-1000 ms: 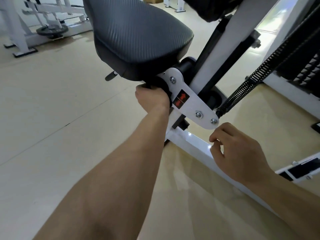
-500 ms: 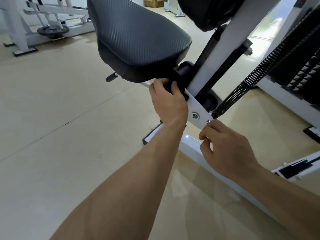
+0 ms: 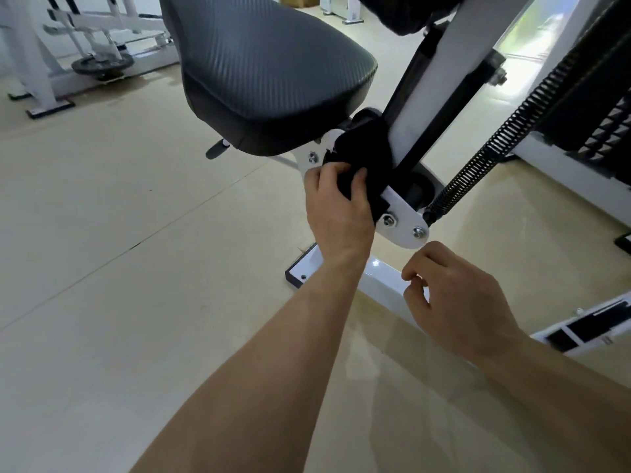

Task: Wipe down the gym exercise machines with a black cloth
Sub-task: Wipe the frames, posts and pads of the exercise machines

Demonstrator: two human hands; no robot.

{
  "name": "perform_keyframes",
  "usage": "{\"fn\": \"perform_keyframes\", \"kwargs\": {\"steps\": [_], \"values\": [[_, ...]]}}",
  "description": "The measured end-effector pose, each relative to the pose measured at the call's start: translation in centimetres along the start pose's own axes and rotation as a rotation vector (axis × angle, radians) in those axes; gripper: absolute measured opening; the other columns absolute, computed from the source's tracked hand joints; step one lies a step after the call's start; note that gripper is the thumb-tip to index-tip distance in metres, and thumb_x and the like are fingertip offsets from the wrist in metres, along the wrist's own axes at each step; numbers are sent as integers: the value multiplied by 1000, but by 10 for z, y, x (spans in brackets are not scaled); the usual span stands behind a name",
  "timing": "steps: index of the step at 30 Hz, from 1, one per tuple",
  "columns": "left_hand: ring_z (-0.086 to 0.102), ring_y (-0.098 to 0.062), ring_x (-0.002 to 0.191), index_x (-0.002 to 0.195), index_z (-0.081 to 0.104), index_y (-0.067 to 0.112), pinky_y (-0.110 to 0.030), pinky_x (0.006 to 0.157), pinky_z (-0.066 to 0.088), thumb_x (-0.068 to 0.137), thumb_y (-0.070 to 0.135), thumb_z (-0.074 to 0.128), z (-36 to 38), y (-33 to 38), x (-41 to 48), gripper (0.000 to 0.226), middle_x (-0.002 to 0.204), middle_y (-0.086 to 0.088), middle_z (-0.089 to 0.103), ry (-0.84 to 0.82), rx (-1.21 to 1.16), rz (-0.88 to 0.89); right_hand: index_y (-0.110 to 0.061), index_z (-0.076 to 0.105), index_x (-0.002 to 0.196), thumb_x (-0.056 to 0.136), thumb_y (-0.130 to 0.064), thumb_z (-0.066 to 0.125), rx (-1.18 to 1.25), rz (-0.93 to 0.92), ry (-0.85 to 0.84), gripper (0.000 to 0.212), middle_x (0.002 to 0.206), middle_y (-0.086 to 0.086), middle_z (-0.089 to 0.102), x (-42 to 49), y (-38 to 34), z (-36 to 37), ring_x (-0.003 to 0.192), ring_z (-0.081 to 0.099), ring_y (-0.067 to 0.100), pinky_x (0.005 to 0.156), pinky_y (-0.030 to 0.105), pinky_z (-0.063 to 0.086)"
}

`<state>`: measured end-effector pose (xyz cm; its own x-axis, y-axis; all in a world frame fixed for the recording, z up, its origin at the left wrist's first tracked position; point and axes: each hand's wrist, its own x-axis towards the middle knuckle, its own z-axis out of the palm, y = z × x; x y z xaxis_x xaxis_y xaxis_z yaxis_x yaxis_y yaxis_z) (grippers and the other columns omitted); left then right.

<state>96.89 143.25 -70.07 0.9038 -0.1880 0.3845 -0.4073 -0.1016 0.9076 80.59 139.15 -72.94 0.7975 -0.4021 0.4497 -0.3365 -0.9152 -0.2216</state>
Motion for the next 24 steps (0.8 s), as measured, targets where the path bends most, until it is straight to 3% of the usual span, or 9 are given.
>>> {"fn": "perform_keyframes", "kwargs": {"steps": [4,8,12,18,21,24], "values": [[49,-2,76,90,64,18,-1,70,32,92,24,67,-11,-39,-13,7,101,2,59,-214,88,-129,-18,63,78,78,-14,56,-32,8,-11,9,85,-5,59,-7,-3,5,57,56,20,45,24,38],[50,-11,77,88,58,20,-14,66,31,93,26,62,-27,-78,-23,9,101,-3,60,-309,172,-253,-18,63,78,81,-24,42,-31,34,-25,22,86,-4,59,-12,-17,19,56,53,21,43,29,42],[51,-8,69,90,57,18,-19,60,35,95,24,57,-29,-120,-8,8,101,-5,64,-229,209,-384,-18,61,76,83,-29,38,19,84,-45,27,84,-3,57,-9,-31,58,57,51,22,46,29,43],[52,-13,86,112,60,9,-13,67,32,99,20,56,17,-159,13,17,116,-8,64,-66,40,-601,-19,61,79,86,-36,32,104,146,-159,35,86,-6,56,-18,-28,96,59,49,14,53,31,47],[51,-14,83,97,53,13,-11,65,33,100,15,53,36,-166,7,3,112,-6,61,-2,0,-630,-21,61,79,87,-33,37,56,157,-219,28,86,-9,57,-30,-13,102,63,54,14,53,31,48],[51,-17,79,83,50,13,-10,60,33,100,12,54,42,-182,-3,17,94,-3,58,-21,61,-664,-22,62,78,86,-21,54,50,194,-259,11,87,-10,57,-40,5,104,63,59,15,54,30,49]]}}
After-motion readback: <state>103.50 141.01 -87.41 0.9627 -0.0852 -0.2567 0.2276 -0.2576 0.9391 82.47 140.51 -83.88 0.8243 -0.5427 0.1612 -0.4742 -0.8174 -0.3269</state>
